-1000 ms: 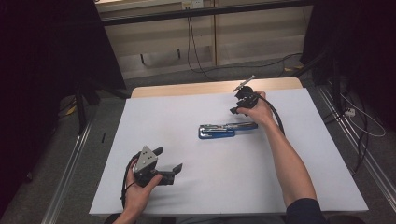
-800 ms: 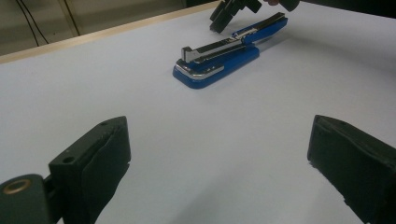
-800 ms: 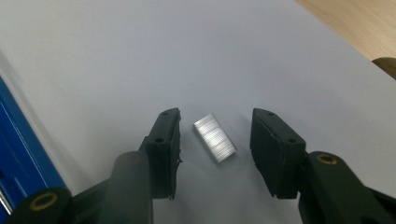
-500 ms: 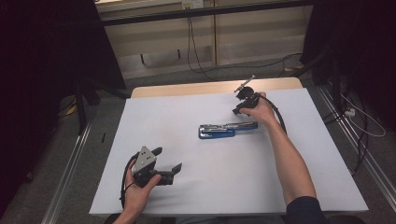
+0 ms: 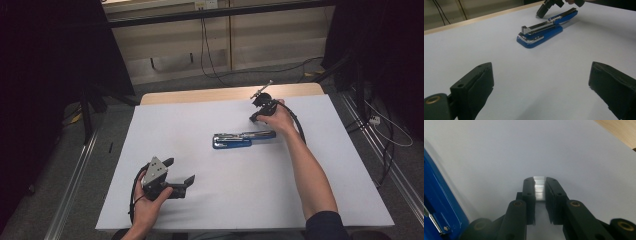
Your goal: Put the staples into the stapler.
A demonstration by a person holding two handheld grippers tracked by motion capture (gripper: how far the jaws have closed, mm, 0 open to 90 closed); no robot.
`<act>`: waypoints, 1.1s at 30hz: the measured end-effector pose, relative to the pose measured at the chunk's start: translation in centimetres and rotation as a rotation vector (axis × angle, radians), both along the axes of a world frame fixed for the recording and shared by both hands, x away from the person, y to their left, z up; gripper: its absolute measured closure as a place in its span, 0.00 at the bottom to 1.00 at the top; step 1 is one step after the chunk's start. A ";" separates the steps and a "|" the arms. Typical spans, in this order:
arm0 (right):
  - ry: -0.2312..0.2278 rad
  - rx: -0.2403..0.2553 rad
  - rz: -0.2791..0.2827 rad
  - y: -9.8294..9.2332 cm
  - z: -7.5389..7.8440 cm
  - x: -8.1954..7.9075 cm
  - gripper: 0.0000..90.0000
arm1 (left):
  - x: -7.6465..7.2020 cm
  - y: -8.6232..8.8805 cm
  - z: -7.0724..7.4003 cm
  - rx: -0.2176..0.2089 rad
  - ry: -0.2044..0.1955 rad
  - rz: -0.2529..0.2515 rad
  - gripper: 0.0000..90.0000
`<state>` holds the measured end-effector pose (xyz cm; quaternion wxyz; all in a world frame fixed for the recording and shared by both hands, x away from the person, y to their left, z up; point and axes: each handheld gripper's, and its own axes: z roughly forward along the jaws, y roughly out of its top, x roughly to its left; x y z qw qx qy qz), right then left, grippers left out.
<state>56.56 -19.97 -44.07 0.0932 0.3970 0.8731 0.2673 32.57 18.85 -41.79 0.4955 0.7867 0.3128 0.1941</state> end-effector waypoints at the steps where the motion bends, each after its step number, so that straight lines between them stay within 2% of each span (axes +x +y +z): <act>1: 0.001 -0.003 0.001 0.0 0.0 0.0 0.88 | 0.0 0.0 0.0 0.001 0.001 -0.003 0.07; 8: 0.001 -0.008 -0.002 0.1 0.1 -0.1 0.88 | 0.1 0.0 -0.1 0.000 0.010 0.000 0.07; 14: 0.007 0.008 -0.008 0.1 0.1 -0.2 0.88 | 0.2 0.0 -0.2 0.005 0.011 -0.001 0.07; 24: -0.023 0.026 -0.007 -0.3 0.6 -0.9 0.88 | 0.3 0.2 -0.2 0.002 0.021 0.012 0.07; 27: -0.028 0.013 0.005 -0.4 0.7 -1.1 0.88 | 0.3 0.2 -0.2 0.000 0.021 0.013 0.07; 33: -0.038 0.034 0.000 -0.8 1.0 -1.6 0.88 | 0.3 0.3 -0.2 0.000 0.020 0.021 0.06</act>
